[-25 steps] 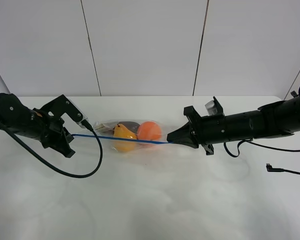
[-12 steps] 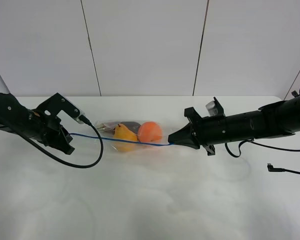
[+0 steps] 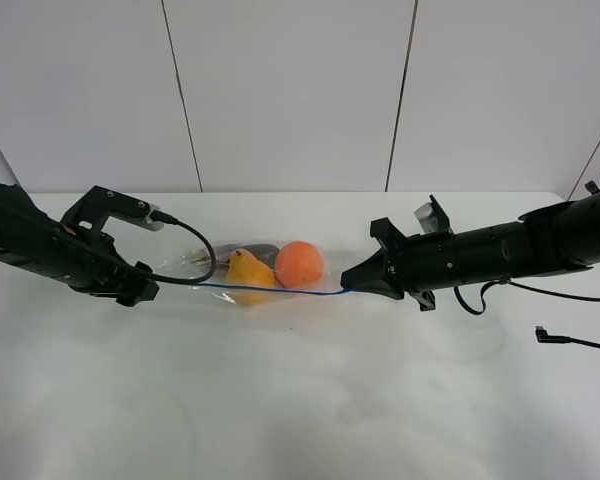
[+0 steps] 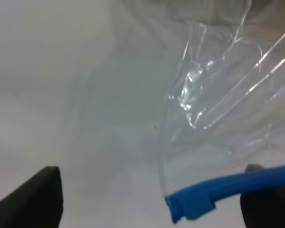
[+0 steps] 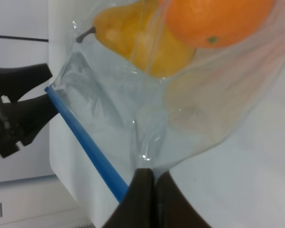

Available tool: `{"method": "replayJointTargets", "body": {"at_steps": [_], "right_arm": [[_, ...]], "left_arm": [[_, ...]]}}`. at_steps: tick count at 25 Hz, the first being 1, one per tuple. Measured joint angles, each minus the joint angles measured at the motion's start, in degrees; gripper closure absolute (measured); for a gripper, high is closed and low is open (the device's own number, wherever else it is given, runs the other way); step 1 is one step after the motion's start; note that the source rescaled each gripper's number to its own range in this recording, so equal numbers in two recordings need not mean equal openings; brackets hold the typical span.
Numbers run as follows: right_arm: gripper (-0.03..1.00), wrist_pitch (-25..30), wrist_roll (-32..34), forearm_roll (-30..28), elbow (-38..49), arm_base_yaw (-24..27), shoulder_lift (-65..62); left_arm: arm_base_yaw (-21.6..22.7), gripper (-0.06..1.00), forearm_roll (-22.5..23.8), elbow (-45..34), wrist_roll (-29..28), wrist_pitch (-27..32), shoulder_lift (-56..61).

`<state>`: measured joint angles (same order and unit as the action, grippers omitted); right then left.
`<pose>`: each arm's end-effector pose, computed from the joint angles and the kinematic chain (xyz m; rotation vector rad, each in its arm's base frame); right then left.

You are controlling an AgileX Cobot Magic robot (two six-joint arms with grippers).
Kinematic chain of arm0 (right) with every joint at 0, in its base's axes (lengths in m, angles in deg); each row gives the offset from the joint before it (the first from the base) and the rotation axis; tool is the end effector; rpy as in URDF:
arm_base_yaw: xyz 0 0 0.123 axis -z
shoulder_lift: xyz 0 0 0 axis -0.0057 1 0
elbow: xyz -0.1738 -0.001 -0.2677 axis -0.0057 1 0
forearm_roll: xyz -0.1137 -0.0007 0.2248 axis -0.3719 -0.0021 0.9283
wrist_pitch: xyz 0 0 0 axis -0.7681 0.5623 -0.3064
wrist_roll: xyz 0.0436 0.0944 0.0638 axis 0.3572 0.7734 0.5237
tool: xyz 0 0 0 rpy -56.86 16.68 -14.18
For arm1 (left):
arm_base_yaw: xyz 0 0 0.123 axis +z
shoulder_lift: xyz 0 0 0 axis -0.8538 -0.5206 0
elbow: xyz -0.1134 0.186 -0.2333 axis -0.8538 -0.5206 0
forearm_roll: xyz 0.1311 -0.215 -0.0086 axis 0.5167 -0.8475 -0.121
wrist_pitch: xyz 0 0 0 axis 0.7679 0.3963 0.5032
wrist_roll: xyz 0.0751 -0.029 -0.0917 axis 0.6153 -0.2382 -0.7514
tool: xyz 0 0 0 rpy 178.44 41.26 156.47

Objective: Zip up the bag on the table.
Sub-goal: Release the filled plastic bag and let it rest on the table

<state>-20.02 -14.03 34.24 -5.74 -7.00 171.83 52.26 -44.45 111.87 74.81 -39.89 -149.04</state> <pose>0.3298 0.1358 0.1572 0.0500 2.5136 1.3248 0.3272 -0.0429 0.1748 0.4538 2.5095 -0.0203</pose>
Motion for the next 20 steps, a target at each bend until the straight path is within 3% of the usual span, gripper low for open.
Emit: {"method": "replayJointTargets", "body": {"at_steps": [4, 8, 16, 20], "right_arm": [[0.97, -0.24, -0.38, -0.68, 0.00, 0.00, 0.00], [0.97, -0.53, -0.49, -1.08, 0.00, 0.00, 0.00], [0.97, -0.63, -0.89, -1.22, 0.00, 0.00, 0.00], [0.97, -0.63, -0.93, -1.22, 0.00, 0.00, 0.00]], "left_arm": [[1.36, -0.04, 0.00, 0.00, -5.24, 0.58, 4.84], [2.74, -0.04, 0.00, 0.00, -6.13, 2.80, 9.70], [7.78, -0.04, 0.00, 0.00, -13.43, 15.58, 22.28], [9.43, -0.04, 1.04, 0.00, -13.79, 21.28, 28.79]]}}
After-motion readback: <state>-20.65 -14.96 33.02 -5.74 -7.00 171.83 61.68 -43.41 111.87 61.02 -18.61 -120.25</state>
